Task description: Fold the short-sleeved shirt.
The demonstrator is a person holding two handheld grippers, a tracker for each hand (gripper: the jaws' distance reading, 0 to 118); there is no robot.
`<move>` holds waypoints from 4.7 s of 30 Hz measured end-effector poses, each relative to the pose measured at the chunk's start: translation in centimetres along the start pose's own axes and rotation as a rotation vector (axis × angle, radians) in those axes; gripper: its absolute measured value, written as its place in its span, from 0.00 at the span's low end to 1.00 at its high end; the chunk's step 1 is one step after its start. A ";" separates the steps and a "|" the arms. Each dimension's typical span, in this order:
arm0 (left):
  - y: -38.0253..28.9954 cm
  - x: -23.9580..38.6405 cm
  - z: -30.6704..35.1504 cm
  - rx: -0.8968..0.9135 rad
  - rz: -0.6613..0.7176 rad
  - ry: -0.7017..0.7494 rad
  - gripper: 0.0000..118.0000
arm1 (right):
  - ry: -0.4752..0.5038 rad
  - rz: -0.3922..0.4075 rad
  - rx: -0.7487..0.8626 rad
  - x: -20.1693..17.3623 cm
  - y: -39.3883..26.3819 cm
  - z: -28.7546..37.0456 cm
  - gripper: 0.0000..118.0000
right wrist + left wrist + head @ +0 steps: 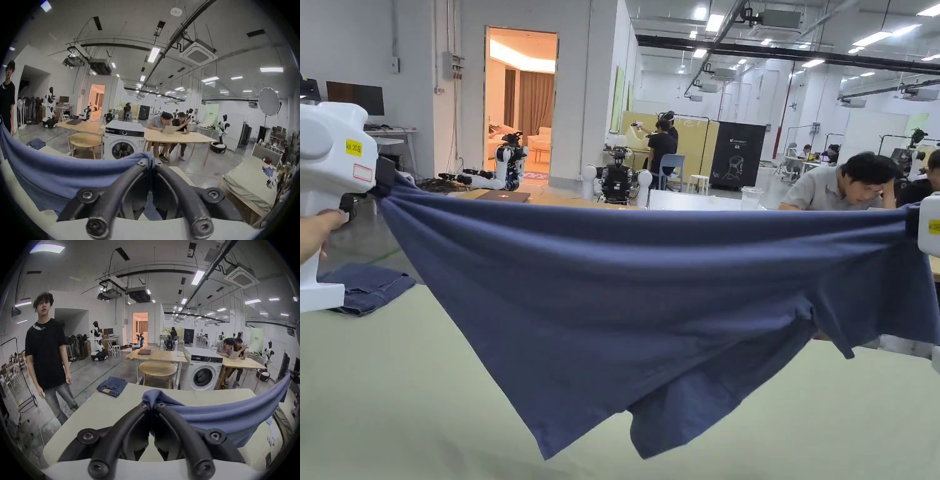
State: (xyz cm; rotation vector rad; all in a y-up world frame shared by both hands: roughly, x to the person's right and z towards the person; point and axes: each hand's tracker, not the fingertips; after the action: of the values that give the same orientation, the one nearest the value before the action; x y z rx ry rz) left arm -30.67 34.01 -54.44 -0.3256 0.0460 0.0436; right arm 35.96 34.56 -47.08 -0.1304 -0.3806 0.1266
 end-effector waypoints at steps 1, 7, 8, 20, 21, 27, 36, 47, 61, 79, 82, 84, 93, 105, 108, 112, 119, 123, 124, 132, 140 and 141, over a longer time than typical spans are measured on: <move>0.1 0.0 0.1 0.003 0.005 0.003 0.00 | -0.002 0.005 0.009 -0.1 0.1 0.0 0.01; -3.3 0.4 0.6 0.003 -0.006 -0.007 0.00 | 0.004 0.016 -0.011 -0.4 -2.7 1.2 0.01; -4.6 0.3 0.6 -0.010 -0.008 -0.010 0.00 | 0.007 0.028 -0.025 -0.5 -4.0 1.4 0.01; -23.6 -2.0 4.2 -0.155 -0.007 -0.043 0.00 | 0.044 0.095 -0.238 -0.4 -21.6 9.9 0.02; -24.8 -1.9 5.1 -0.157 0.000 -0.041 0.00 | 0.045 0.076 -0.252 -0.3 -22.6 10.5 0.01; -33.8 -2.5 9.0 -0.253 0.039 -0.041 0.00 | 0.071 0.052 -0.347 -0.6 -29.3 15.3 0.01; -41.4 -3.2 11.3 -0.375 0.038 -0.003 0.00 | 0.034 0.058 -0.432 0.4 -35.9 18.1 0.02; -41.4 -1.9 11.9 -0.346 0.043 0.011 0.42 | 0.086 0.027 -0.317 -2.2 -35.3 20.7 0.50; -39.6 10.0 13.5 -0.127 -0.083 -0.102 0.00 | 0.305 -0.094 -0.141 -15.9 -31.3 24.3 0.00; -38.0 -5.1 7.9 -0.539 0.238 -0.016 0.02 | 0.421 -0.042 -0.270 -19.3 -33.9 22.0 0.00; -37.9 -6.1 6.8 -0.624 0.264 -0.040 0.42 | 0.419 -0.030 -0.299 -19.3 -34.6 21.5 0.00; -38.3 -6.1 6.4 -0.662 0.235 0.004 0.49 | 0.416 -0.022 -0.317 -19.4 -34.9 21.4 0.00; -43.0 -4.3 2.9 -0.772 0.151 0.142 0.51 | 0.399 -0.006 -0.373 -18.8 -35.9 20.6 0.00; -42.8 -4.4 4.0 -0.699 0.192 0.054 0.00 | 0.375 0.052 -0.488 -16.7 -33.4 10.2 0.00; -42.9 -4.8 4.4 -0.696 0.202 0.043 0.00 | 0.405 0.073 -0.571 -16.6 -32.3 4.1 0.08; -43.1 -4.8 4.4 -0.691 0.202 0.043 0.00 | 0.436 0.111 -0.673 -18.0 -31.6 -3.1 0.53; -42.9 -3.9 5.1 -0.690 0.198 0.045 0.00 | 0.505 0.173 -0.798 -21.9 -32.6 -10.1 0.53; -42.9 -4.0 5.1 -0.688 0.198 0.047 0.00 | 0.503 0.208 -0.908 -23.7 -35.2 -12.7 0.53; -42.9 -4.0 5.1 -0.688 0.202 0.049 0.00 | 0.513 0.198 -0.934 -23.9 -35.7 -13.1 0.53; -42.9 -3.6 5.3 -0.674 0.190 0.061 0.00 | 0.541 0.236 -0.859 -24.3 -35.6 -11.1 0.00; -40.7 -4.0 6.5 -0.583 0.182 0.032 0.00 | 0.479 0.124 -0.659 -20.4 -31.4 -6.3 0.00; -39.8 -3.9 6.6 -0.555 0.175 0.028 0.00 | 0.465 0.123 -0.619 -19.6 -30.3 -5.5 0.00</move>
State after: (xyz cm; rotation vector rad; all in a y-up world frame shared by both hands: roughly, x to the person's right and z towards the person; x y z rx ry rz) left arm -32.29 -1.70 -35.28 -0.8765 0.0902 0.2276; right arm 23.01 1.33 -54.65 -0.7811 0.0659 0.0920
